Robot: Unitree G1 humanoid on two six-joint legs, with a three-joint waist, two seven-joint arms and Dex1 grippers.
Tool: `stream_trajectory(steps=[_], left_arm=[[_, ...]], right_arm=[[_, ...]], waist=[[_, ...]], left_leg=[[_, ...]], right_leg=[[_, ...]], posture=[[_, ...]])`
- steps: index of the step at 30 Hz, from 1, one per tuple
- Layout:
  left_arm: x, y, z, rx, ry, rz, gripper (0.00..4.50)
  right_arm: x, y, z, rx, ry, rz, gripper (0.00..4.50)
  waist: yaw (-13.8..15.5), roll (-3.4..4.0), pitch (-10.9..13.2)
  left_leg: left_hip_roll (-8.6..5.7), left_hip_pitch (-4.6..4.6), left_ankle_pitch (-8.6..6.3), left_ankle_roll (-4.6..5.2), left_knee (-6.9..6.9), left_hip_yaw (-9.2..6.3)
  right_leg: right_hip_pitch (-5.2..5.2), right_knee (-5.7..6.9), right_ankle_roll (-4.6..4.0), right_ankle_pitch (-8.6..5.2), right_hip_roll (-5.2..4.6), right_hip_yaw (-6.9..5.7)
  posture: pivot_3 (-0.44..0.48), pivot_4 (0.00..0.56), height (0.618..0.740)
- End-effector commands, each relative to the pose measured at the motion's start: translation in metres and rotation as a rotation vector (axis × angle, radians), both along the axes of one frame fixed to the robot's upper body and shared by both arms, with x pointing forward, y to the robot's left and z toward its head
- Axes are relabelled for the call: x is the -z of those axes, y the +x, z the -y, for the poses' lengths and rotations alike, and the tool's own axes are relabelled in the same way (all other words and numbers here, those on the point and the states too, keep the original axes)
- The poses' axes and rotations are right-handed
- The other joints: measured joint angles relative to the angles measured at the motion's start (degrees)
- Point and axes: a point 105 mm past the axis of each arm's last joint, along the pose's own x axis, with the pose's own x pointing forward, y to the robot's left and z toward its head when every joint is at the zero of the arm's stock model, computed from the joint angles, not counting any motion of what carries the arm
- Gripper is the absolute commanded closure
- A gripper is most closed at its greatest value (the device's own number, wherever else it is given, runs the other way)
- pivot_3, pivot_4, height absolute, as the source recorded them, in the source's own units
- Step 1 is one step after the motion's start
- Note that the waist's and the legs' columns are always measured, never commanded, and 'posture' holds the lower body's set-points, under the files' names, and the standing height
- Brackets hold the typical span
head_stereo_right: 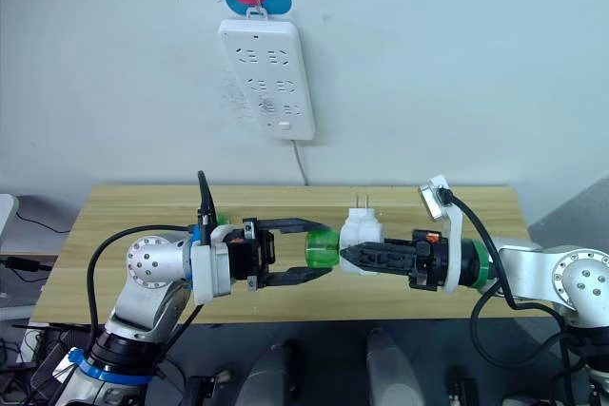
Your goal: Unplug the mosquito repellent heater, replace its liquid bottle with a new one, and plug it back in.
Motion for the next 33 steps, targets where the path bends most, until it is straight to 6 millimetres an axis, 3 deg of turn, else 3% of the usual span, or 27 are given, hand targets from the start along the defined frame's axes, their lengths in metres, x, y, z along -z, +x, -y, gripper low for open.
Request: stream_trajectory(steps=[1,5,8,9,10,12,15,18,22,23,27,31,33], left_arm=[[-0.003,0.004,0.001,-0.015,-0.008,-0.017,2.26],[-0.007,0.002,0.005,0.017,0.000,-0.067,2.26],[-0.004,-0.001,0.006,0.047,0.068,-0.212,2.26],[-0.001,-0.001,0.005,0.046,0.106,-0.316,2.26],[-0.004,0.006,0.001,0.039,0.108,-0.561,2.26],[-0.004,0.009,-0.003,0.042,0.157,-0.850,2.26],[-0.016,0.016,-0.009,0.065,0.187,-0.968,2.26],[-0.020,0.022,-0.009,0.039,0.180,-0.946,2.26],[-0.011,0.014,-0.008,0.055,0.207,-0.891,2.26],[-0.007,0.012,-0.009,0.052,0.222,-0.867,1.55],[0.006,0.011,-0.015,0.007,0.256,-0.716,0.40],[0.017,0.020,-0.022,-0.086,0.214,-0.519,0.36],[0.010,0.023,-0.018,-0.106,0.129,-0.351,0.36]], right_arm=[[-0.014,-0.005,-0.004,-0.032,0.047,0.045,1.46],[-0.014,-0.005,-0.005,-0.033,0.048,0.046,1.46],[-0.014,-0.006,-0.004,-0.034,0.047,0.046,1.46],[-0.014,-0.006,-0.004,-0.035,0.045,0.046,1.46],[-0.014,-0.005,-0.004,-0.037,0.044,0.046,1.46],[-0.014,-0.005,-0.005,-0.040,0.043,0.045,1.46],[-0.015,-0.006,-0.005,-0.050,0.039,0.046,1.46],[-0.015,-0.006,-0.005,-0.056,0.037,0.046,1.46],[-0.015,-0.006,-0.005,-0.054,0.037,0.048,1.46],[-0.015,-0.007,-0.004,-0.053,0.037,0.048,1.46],[-0.015,-0.007,-0.004,-0.050,0.039,0.048,1.46],[-0.015,-0.007,-0.003,-0.048,0.039,0.047,1.46],[-0.014,-0.007,-0.003,-0.048,0.039,0.047,1.46]], waist=[[0.00,0.00,0.00],[-0.02,0.00,0.00],[-0.06,0.00,0.00],[-0.07,0.00,0.00],[-0.09,0.00,0.00],[-0.02,-0.04,0.05],[-0.20,-0.02,0.04],[-0.12,-0.02,0.05],[-0.18,-0.02,0.04],[-0.17,-0.02,0.04],[0.00,-0.02,0.05],[0.10,-0.02,0.04],[0.15,-0.02,0.04]], left_leg=[[0.00,0.00,0.00,0.00,0.00,0.00],[0.00,0.00,0.00,0.00,-0.01,-0.01],[0.02,0.00,0.00,0.00,-0.02,-0.03],[0.02,0.00,0.00,0.00,-0.02,-0.04],[0.02,0.00,0.00,0.00,-0.02,-0.07],[0.02,-0.01,0.00,0.00,0.00,-0.16],[0.01,0.00,0.01,0.01,0.01,-0.17],[0.01,-0.02,0.00,0.01,-0.06,-0.15],[0.04,-0.01,0.00,0.01,-0.10,-0.16],[0.04,-0.01,0.00,0.01,-0.11,-0.16],[0.03,-0.02,0.00,0.01,-0.10,-0.15],[0.03,-0.01,0.00,0.00,-0.08,-0.09],[0.02,-0.03,0.00,0.00,-0.06,-0.05]], right_leg=[[0.00,0.00,0.00,0.00,0.00,0.00],[0.00,0.00,0.00,0.00,0.01,-0.01],[0.00,0.00,0.03,-0.02,0.02,-0.02],[0.00,0.01,0.10,-0.06,0.02,-0.03],[0.00,0.02,0.20,-0.12,0.03,-0.04],[0.00,0.08,0.25,-0.15,0.04,-0.11],[0.01,0.05,0.26,-0.16,0.05,-0.12],[-0.03,0.02,0.26,-0.16,0.06,-0.14],[-0.05,0.04,0.23,-0.15,0.06,-0.16],[-0.05,0.03,0.23,-0.15,0.06,-0.15],[-0.05,0.02,0.21,-0.15,0.04,-0.14],[-0.05,0.00,0.21,-0.15,0.01,-0.08],[-0.05,-0.01,0.21,-0.15,0.00,-0.06]], posture=[[-0.230,0.283,0.740],[-0.230,0.283,0.740],[-0.228,0.282,0.740],[-0.224,0.281,0.740],[-0.218,0.283,0.740],[-0.218,0.284,0.740],[-0.219,0.282,0.740],[-0.219,0.282,0.740],[-0.222,0.280,0.740],[-0.221,0.280,0.740],[-0.222,0.280,0.740],[-0.222,0.281,0.740],[-0.221,0.281,0.740]])
